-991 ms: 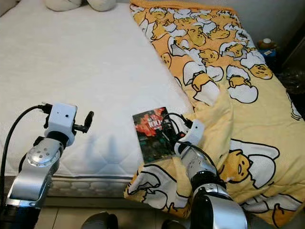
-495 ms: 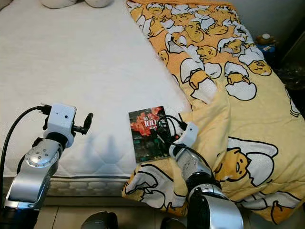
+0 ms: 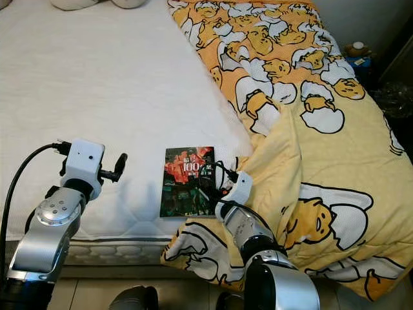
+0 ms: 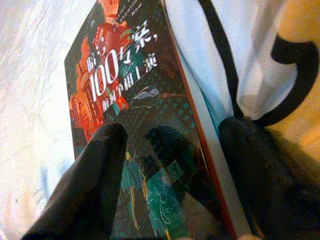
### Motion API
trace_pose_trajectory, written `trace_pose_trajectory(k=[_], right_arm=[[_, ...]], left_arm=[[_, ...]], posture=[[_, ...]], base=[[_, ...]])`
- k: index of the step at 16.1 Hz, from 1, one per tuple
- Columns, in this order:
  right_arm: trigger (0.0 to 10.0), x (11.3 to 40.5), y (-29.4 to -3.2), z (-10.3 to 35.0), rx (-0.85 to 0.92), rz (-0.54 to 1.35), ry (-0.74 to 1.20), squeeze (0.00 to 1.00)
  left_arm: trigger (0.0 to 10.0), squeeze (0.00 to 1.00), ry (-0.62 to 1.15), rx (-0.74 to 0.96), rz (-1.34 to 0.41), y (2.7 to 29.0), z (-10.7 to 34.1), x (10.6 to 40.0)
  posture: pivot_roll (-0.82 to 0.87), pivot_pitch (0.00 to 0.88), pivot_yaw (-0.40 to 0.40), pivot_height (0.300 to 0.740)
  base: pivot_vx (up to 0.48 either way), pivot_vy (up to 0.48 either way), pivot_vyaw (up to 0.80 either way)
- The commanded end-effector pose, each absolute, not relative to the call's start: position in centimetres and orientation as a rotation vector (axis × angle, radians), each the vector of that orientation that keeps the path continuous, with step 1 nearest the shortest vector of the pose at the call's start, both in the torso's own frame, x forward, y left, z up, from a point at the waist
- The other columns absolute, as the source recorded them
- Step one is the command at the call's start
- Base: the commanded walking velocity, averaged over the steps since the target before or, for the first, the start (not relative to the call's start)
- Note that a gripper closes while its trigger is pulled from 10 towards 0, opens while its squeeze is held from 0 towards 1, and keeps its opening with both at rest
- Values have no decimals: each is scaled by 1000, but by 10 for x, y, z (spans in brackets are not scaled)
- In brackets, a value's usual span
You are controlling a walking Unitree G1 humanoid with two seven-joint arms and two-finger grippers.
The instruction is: Clean up the room
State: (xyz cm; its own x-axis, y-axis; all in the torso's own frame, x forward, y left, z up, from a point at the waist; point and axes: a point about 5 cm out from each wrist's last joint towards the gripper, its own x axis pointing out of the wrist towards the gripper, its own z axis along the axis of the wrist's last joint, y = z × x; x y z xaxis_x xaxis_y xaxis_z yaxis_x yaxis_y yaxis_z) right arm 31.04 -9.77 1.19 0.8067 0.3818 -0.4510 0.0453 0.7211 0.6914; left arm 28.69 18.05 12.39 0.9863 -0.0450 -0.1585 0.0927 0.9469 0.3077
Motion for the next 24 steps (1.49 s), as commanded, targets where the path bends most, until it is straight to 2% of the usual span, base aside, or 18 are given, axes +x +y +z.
trace_pose_trajectory(k=[1,5,10,11,14,19,22,23,24], right_arm=[[0,301,-93,3,756,205,664,0],[0,313,-91,17,766,230,575,0],[0,321,-80,38,485,311,393,0],[0,322,-74,49,412,338,307,0],[0,322,-68,65,395,352,206,0],[0,324,-77,81,422,309,117,0],[0,323,-81,77,350,294,150,0],[10000,319,-84,64,363,275,216,1000],[10000,317,-84,64,384,281,218,1000]], left_arm=[[10000,0,170,307,-81,179,122,288],[10000,0,172,300,-86,177,122,290],[10000,0,170,302,-96,175,122,291],[10000,0,167,301,-99,174,122,293],[10000,0,164,298,-105,172,122,296],[10000,0,159,290,-120,166,121,301],[10000,0,158,293,-117,166,120,302],[10000,0,158,299,-115,165,120,303],[10000,0,159,299,-117,164,119,303]], posture=[[246,139,2,740],[234,133,5,740],[226,126,10,740],[223,122,11,740],[213,115,13,740],[193,101,17,740],[188,99,17,740],[186,101,15,740],[187,99,13,740]], base=[[0,0,0],[0,0,0],[0,0,0],[0,0,0],[0,0,0],[0,0,0],[0,0,0],[0,0,0],[0,0,0]])
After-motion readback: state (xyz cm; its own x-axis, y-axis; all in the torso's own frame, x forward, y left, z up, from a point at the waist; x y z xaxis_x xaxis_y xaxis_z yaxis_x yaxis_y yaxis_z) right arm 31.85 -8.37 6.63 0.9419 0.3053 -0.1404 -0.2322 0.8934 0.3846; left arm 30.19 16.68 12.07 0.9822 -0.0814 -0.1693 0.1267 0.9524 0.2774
